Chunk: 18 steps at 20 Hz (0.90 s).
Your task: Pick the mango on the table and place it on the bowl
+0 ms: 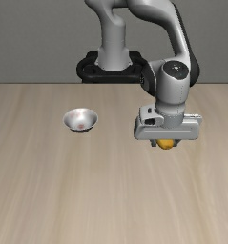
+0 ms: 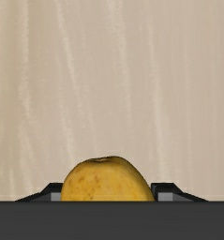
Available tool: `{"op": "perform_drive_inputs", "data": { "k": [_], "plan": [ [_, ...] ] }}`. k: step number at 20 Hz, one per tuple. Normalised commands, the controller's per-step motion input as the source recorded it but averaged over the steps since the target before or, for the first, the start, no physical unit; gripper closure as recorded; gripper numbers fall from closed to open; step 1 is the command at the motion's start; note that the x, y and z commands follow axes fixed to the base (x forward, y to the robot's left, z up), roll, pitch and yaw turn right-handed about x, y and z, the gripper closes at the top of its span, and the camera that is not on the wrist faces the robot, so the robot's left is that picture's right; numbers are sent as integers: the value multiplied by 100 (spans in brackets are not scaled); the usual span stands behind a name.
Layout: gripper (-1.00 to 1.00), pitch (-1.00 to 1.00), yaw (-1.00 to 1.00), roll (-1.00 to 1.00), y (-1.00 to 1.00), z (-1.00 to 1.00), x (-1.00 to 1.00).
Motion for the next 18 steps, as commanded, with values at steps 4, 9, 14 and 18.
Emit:
{"op": "perform_drive_inputs", "data": {
  "k": [4, 9, 14, 18],
  "plan": [
    [100, 0, 0, 0, 0, 100, 0],
    [100, 0, 0, 0, 0, 0, -100],
    [100, 0, 0, 0, 0, 0, -100],
    [100, 0, 0, 0, -100, 0, 0]
  ]
}}
